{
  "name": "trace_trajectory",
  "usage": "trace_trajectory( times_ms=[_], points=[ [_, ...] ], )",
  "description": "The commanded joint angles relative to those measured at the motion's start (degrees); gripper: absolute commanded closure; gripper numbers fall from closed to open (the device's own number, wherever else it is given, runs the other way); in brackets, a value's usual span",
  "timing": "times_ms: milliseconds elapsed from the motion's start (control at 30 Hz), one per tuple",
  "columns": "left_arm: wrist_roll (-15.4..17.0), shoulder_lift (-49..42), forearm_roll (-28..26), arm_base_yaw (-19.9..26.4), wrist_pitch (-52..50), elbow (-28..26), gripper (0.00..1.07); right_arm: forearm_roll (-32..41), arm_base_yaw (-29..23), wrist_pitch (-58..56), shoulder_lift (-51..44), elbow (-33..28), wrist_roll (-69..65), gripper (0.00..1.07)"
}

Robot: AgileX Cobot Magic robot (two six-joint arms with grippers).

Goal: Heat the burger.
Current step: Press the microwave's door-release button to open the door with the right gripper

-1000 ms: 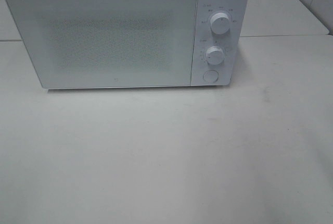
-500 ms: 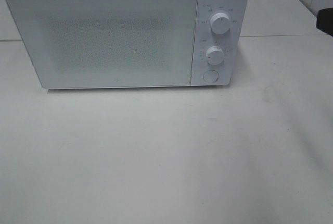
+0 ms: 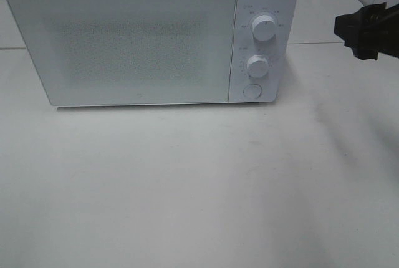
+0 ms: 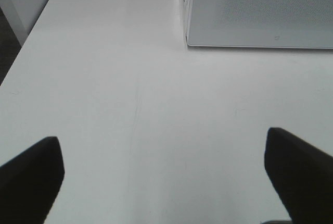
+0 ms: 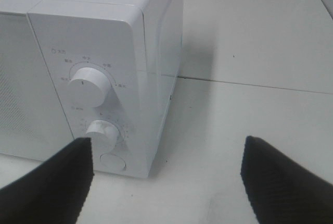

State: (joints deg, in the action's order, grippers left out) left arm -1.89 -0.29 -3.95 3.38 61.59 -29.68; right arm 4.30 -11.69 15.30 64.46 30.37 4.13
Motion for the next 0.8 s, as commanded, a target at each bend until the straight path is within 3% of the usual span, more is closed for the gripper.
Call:
trace_trajectory(
  times_ms=[33, 200, 400, 567, 800],
  points=[
    [0.1, -0.5, 0.2, 0.0, -0.2, 0.1, 0.06, 1.4, 0.1, 5.2, 2.1, 0.2, -0.5, 0.31],
    [0.1, -0.5, 0.2, 0.0, -0.2, 0.1, 0.06, 7.4, 0.1, 20.5, 7.5, -4.4, 1.6, 0.31],
    [0.1, -0.5, 0.2, 0.0, -0.2, 0.1, 0.06, 9.4, -1.0, 29.3, 11.3, -8.1, 1.9, 0.31],
    [0.1, -0.5, 0.2, 0.0, -0.2, 0.1, 0.06, 14.2, -6.1, 37.3, 15.1, -10.0, 6.4, 0.31],
    [0.1, -0.5, 0.2, 0.0, -0.2, 0.1, 0.06, 23.7, -17.2, 46.2, 23.0, -10.1, 9.9, 0.31]
  ],
)
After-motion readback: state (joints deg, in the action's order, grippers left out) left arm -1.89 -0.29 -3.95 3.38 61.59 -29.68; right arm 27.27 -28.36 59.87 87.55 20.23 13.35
